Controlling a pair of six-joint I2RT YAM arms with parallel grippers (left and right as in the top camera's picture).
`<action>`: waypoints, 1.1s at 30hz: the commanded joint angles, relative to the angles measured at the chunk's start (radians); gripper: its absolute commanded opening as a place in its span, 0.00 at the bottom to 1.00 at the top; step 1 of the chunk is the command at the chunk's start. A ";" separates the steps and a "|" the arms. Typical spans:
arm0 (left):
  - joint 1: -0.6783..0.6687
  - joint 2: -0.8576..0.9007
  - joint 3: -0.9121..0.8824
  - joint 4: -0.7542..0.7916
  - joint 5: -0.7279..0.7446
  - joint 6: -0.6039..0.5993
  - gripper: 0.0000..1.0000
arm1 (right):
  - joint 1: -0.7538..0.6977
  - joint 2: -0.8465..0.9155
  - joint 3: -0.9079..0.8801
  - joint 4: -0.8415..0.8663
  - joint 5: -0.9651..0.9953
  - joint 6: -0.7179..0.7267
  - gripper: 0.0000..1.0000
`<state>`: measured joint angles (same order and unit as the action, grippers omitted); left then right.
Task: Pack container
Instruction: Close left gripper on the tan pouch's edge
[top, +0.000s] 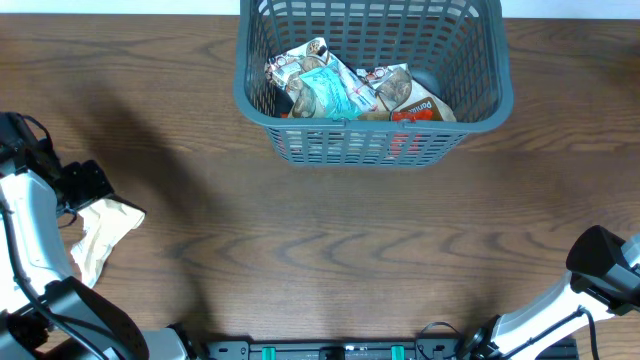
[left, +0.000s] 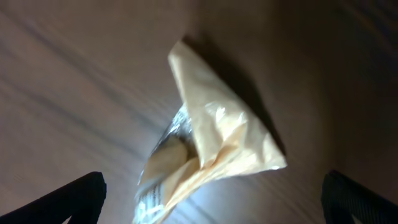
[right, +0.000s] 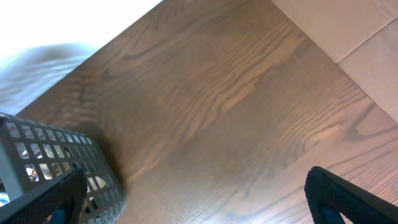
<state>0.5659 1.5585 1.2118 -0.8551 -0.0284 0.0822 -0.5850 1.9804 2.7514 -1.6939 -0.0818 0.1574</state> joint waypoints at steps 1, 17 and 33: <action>0.003 0.055 -0.014 0.004 0.045 0.048 0.99 | -0.003 0.002 -0.006 -0.002 -0.005 0.014 0.99; 0.003 0.202 -0.014 -0.021 0.043 0.010 0.99 | -0.003 0.002 -0.006 -0.002 -0.004 0.014 0.99; 0.003 0.341 -0.014 0.002 0.044 -0.032 0.99 | -0.003 0.002 -0.006 -0.002 -0.004 0.014 0.99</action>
<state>0.5659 1.8832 1.2045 -0.8551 0.0166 0.0639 -0.5850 1.9804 2.7514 -1.6939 -0.0818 0.1574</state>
